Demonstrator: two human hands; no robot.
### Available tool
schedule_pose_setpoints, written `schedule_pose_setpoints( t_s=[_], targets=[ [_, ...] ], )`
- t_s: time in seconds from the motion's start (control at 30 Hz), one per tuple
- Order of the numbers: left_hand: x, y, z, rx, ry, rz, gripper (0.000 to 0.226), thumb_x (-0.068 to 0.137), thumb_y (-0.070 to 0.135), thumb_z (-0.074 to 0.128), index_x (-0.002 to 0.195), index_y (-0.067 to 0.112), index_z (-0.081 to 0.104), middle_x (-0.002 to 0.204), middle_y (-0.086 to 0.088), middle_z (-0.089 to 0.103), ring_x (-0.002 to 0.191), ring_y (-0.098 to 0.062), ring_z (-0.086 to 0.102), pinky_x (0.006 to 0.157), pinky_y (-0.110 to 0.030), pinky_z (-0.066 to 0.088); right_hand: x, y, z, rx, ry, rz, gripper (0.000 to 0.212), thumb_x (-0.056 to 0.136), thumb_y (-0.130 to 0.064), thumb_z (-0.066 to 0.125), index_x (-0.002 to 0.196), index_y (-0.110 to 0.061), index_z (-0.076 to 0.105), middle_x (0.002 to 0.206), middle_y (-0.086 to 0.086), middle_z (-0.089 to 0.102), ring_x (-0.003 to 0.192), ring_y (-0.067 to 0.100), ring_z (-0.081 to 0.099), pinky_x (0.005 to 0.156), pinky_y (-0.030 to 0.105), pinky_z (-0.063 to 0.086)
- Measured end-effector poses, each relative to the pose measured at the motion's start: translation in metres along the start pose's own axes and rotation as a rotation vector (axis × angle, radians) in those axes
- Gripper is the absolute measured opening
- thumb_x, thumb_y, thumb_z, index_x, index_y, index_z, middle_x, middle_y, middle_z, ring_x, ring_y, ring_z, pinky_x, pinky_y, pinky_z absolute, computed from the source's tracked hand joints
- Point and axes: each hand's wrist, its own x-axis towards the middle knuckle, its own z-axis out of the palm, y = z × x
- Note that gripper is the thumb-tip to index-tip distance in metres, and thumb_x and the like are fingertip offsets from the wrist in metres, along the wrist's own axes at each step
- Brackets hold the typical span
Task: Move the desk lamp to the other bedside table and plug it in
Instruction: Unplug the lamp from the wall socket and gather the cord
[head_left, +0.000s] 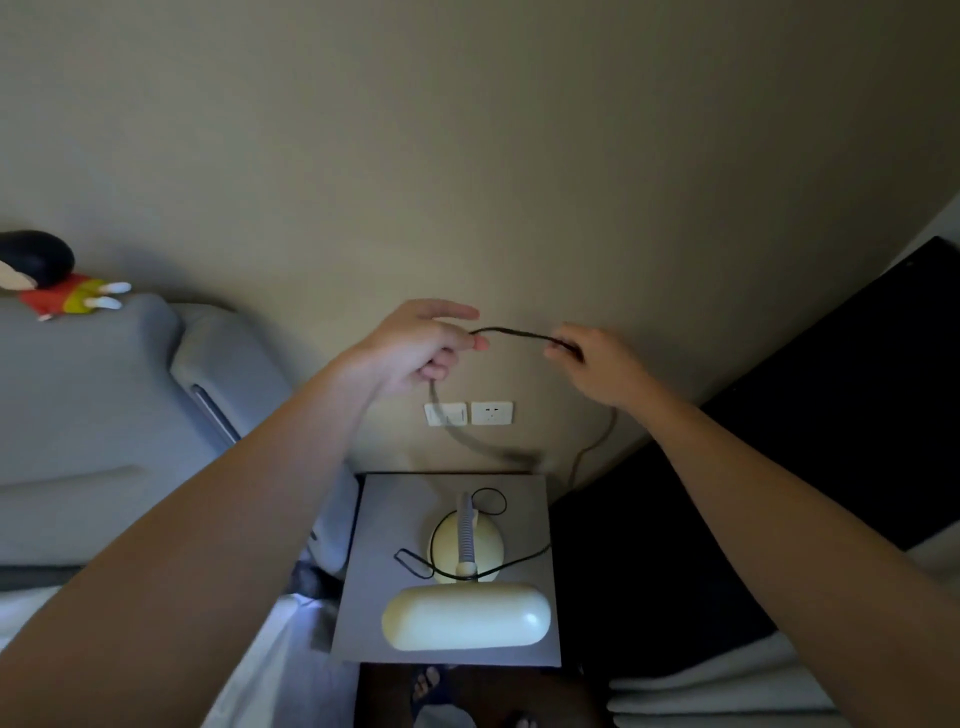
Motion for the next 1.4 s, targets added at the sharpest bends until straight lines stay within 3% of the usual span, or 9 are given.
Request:
schedule_pose_setpoints(
  t_s=[0.27,0.4,0.5,0.67,0.83,1.07,1.17,1.3,1.4],
  targets=[
    [-0.01,-0.09,-0.042,0.661,-0.036,0.115,0.02,0.093,0.01,0.064,0.092,0.027,0.076,0.085,0.009,0.078,0.084,-0.005,0.064,0.08,-0.022,0.041,-0.063,0.103,-0.004,-0.329,-0.25,0.152,0.026,0.098,-0.039,0.053,0.088,-0.017,0.064,0.069,0.006,0.059,0.076,0.034,0.063,0.059,0.033,0.039],
    [-0.017,-0.127,-0.051,0.679,0.055,0.13,0.019,0.093,0.013,0.065,0.089,0.029,0.075,0.077,0.02,0.075,0.076,0.008,0.064,0.075,-0.018,0.041,-0.08,0.144,-0.002,-0.574,-0.211,0.097,0.018,0.09,-0.022,0.063,0.104,-0.015,0.071,0.087,0.02,0.072,0.077,0.04,0.067,0.062,0.032,0.047],
    [-0.028,-0.148,-0.073,0.701,0.184,0.085,0.017,0.093,0.01,0.064,0.088,0.022,0.075,0.074,0.017,0.073,0.056,0.013,0.056,0.059,-0.008,0.037,-0.09,0.169,-0.021,-0.613,-0.171,0.309,0.017,0.089,-0.016,0.059,0.101,-0.014,0.07,0.08,0.019,0.064,0.071,0.037,0.061,0.064,0.039,0.055],
    [-0.043,-0.182,-0.092,0.683,0.236,0.014,0.025,0.093,0.007,0.062,0.079,0.025,0.071,0.064,0.023,0.071,0.042,0.006,0.051,0.052,-0.019,0.04,-0.105,0.161,-0.01,-0.336,-0.002,0.548,0.011,0.094,-0.019,0.055,0.096,-0.021,0.066,0.085,0.015,0.07,0.078,0.037,0.064,0.068,0.04,0.058],
    [-0.054,-0.23,-0.083,0.462,0.007,-0.133,0.018,0.099,0.006,0.055,0.091,0.013,0.069,0.091,-0.006,0.078,0.038,-0.014,0.047,0.042,-0.02,0.038,-0.151,0.131,0.026,0.053,0.22,0.663,0.034,0.101,-0.037,0.046,0.084,-0.014,0.065,0.064,0.007,0.068,0.064,0.022,0.062,0.057,0.026,0.045],
    [-0.081,-0.327,-0.085,0.58,-0.43,-0.181,0.032,0.094,0.003,0.058,0.101,0.027,0.078,0.095,0.01,0.079,0.053,-0.006,0.049,0.054,-0.019,0.044,-0.303,0.12,0.13,-0.185,-0.226,0.586,0.069,0.088,-0.075,0.026,0.06,-0.024,0.064,0.053,-0.007,0.061,0.049,0.008,0.056,0.05,0.028,0.044],
    [-0.088,-0.361,-0.1,0.719,-0.522,-0.227,0.037,0.091,0.001,0.058,0.098,0.03,0.079,0.089,0.014,0.079,0.049,-0.001,0.05,0.06,-0.016,0.047,-0.337,0.084,0.174,-0.097,-0.416,0.754,0.022,0.097,-0.034,0.052,0.085,-0.037,0.07,0.076,-0.008,0.072,0.057,0.002,0.063,0.054,0.025,0.049],
    [-0.091,-0.381,-0.115,0.79,-0.531,-0.282,0.04,0.092,-0.001,0.054,0.097,0.031,0.077,0.088,0.014,0.077,0.048,0.003,0.055,0.063,-0.015,0.047,-0.332,0.047,0.212,0.293,-0.424,0.942,0.032,0.092,0.01,0.052,0.093,-0.017,0.069,0.098,0.015,0.072,0.063,0.013,0.068,0.051,0.021,0.052],
    [-0.095,-0.386,-0.125,0.827,-0.539,-0.302,0.041,0.091,0.002,0.055,0.087,0.037,0.076,0.09,0.013,0.077,0.051,-0.002,0.058,0.063,-0.016,0.047,-0.305,0.047,0.216,0.017,-0.467,0.786,0.036,0.093,0.005,0.048,0.094,-0.024,0.069,0.126,0.014,0.062,0.107,0.028,0.063,0.083,0.031,0.053]
  ],
)
